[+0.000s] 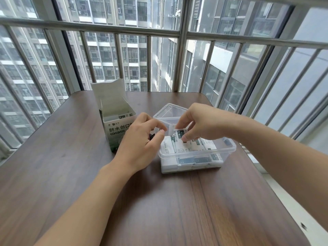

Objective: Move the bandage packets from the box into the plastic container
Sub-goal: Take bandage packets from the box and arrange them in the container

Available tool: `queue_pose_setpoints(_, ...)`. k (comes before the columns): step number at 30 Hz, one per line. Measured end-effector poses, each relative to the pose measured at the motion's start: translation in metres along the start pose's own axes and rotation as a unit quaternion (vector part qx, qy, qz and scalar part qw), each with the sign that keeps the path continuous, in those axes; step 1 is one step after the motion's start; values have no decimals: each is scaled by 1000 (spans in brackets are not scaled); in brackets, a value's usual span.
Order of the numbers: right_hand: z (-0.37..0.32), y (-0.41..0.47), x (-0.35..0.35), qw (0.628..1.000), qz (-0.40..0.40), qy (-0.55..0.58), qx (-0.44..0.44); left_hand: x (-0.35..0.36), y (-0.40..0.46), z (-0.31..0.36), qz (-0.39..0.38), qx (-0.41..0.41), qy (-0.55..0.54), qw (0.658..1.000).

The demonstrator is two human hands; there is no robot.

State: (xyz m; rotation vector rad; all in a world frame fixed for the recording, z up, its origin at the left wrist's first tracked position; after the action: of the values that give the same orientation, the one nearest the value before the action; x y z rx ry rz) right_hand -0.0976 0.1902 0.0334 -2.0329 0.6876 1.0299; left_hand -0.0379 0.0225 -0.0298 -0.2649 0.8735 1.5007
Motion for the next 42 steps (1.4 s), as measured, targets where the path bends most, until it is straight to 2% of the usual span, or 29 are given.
queue_pose_setpoints(2, -1, -1, -3, 1000, 15, 6, -11, 0, 0, 0, 0, -2, -2, 1000)
queue_pose_setpoints(4, -2, -2, -5, 999, -13, 33, -19, 0, -1, 0, 1, -3, -2, 1000)
queue_pose_setpoints(7, 4, -5, -22, 987, -58, 148, -25, 0, -1, 1, 0, -6, -3, 1000)
queue_pose_setpoints(10, 7, -1, -37, 965, -60, 251, -36, 0, 0, 2, 5, -4, -4, 1000)
queue_pose_setpoints(15, -6, 24, -20, 966, -85, 242, -37, -1, -2, -1, 8, -7, -38, 999)
queue_pose_setpoints(20, -7, 32, -10, 966, -76, 246, -23, 0, -1, -1, 8, -10, -50, 999)
queue_pose_setpoints(29, -13, 27, 6, 981, -29, 188, -32, 1, -2, -2, 2, -17, -42, 999)
queue_pose_setpoints(34, -10, 24, -1, 985, -9, 169, -26, 0, -2, -1, 3, -15, -39, 999)
queue_pose_setpoints(38, -11, 19, -9, 987, -27, 157, -32, 0, -2, -1, 5, -14, -36, 999)
queue_pose_setpoints(42, -1, 4, -36, 978, -30, 207, -25, 0, -3, 1, 10, -7, -28, 1000)
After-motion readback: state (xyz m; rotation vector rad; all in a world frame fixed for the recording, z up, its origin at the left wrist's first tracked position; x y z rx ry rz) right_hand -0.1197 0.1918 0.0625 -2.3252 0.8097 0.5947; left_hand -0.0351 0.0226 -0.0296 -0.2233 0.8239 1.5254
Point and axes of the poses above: each hand's wrist, its own y-axis towards the middle knuckle, its own x-axis out of the palm, z = x × y, the point moved 4 cm from there along y, towards the middle knuckle, and after that the axes turned 13 degrees about -z, right-handed, at the moved point
